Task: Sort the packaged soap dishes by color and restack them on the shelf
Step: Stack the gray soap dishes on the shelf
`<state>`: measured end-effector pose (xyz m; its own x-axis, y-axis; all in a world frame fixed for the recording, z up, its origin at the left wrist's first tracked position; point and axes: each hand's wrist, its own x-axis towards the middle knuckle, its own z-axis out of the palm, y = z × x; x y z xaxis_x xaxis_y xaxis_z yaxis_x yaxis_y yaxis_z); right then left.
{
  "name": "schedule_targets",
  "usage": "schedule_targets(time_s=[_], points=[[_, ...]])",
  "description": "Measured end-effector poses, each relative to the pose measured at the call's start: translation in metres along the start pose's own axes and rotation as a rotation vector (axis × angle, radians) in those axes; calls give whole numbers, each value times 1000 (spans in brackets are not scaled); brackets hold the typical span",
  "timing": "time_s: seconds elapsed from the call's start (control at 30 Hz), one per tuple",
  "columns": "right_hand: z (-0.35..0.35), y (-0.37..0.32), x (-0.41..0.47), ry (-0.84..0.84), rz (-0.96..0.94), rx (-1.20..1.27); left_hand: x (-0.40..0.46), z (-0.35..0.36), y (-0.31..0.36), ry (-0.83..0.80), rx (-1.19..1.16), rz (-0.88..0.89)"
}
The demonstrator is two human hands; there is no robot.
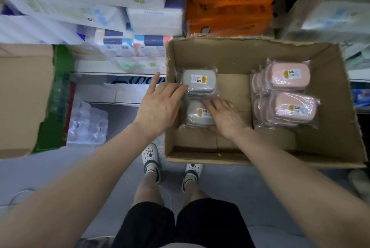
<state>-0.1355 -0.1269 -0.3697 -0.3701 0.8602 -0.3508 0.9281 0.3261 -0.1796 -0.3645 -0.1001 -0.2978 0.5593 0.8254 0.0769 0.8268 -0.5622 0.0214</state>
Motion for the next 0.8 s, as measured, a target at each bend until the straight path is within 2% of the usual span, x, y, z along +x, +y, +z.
schedule_targets(time_s=[0.2,0.33,0.5,0.7,0.8], points=[[-17,49,-42,94,204,18,56,5,23,-93,55,70],[-21,75,-54,89,316,35,98,32,32,-356,-17,-48],[-3,79,-46,91,314,49,127,74,19,-550,27,-125],[6,81,-47,133,359,138,131,82,24,-535,41,-172],[-6,80,-53,173,375,178,125,68,31,-468,-2,-167]])
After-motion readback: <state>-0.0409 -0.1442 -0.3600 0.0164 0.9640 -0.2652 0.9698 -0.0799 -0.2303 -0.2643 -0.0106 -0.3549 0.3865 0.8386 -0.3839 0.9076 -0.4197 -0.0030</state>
